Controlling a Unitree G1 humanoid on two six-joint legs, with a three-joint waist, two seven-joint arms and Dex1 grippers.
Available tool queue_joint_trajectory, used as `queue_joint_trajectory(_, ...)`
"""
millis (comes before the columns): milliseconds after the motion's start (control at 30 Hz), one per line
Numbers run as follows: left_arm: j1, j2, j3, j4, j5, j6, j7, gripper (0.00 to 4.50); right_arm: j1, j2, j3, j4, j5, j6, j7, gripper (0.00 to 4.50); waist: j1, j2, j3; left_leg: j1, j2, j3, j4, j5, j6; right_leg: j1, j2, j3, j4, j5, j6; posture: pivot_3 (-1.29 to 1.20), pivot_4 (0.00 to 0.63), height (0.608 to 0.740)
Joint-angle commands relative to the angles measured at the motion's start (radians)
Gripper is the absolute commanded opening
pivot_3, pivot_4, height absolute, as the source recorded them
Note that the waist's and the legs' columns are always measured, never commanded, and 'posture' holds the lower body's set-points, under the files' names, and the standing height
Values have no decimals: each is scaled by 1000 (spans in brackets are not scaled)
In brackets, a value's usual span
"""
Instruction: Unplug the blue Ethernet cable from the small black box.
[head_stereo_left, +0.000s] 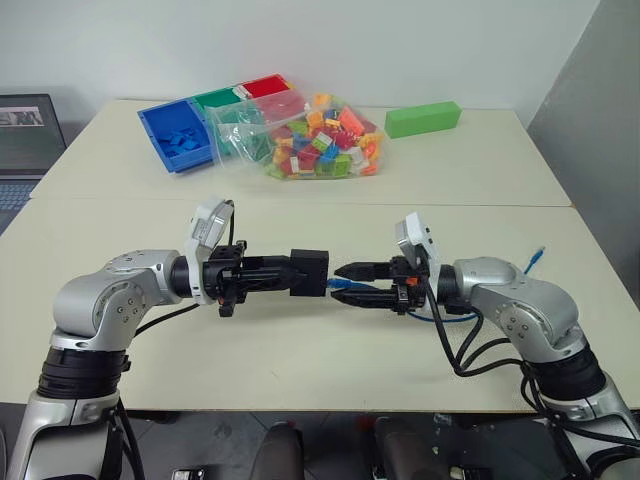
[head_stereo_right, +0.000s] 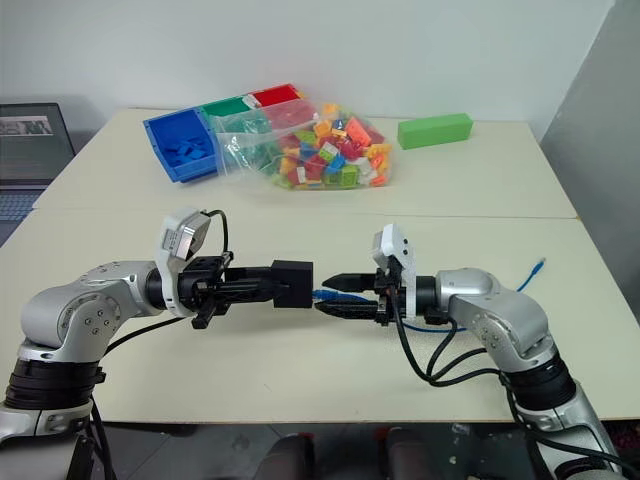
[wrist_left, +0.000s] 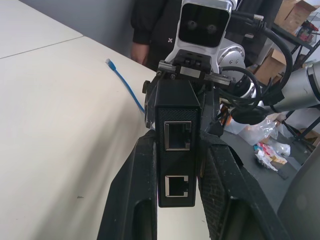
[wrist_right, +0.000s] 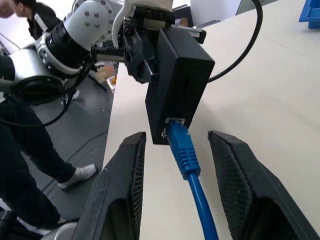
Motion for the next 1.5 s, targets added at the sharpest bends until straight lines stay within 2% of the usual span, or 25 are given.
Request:
queue_joint_trajectory(33,-2,8,25,-25,-16,1,0,775,-23,14,-36,-18,46,41,8,2086,0,0,0,0,0,0,0,0,0,0,0,0,0,0,0,0,150,740)
queue_joint_trajectory(400,4,3,27,-32,-22,2,15,775,-26,66,-59,2,58,95,-19,2086,0,0,0,0,0,0,0,0,0,0,0,0,0,0,0,0,150,740)
queue_joint_trajectory(767,-3,-5,17,-46,-24,7,26,774,-28,71,-70,12,55,112,-15,2086,0,0,0,0,0,0,0,0,0,0,0,0,0,0,1,0,150,740)
queue_joint_trajectory(1067,-5,-6,20,-52,-31,16,33,774,-33,53,-60,21,42,109,19,339,0,0,0,0,0,0,0,0,0,-1,0,0,0,0,1,0,150,740)
queue_joint_trajectory(1333,-6,5,19,-51,-36,22,17,774,-52,43,-50,29,46,120,63,307,0,0,0,0,0,0,0,0,0,-1,0,0,0,0,1,0,150,740)
queue_joint_trajectory(1400,-5,7,19,-51,-37,23,14,774,-57,40,-47,33,44,122,73,29,0,0,0,0,0,0,0,0,0,-1,0,0,0,0,1,0,150,740)
queue_joint_trajectory(1500,-3,13,23,-48,-37,24,5,774,-66,34,-44,46,36,121,87,31,0,0,0,0,0,0,0,0,0,-1,0,0,0,0,1,0,150,740)
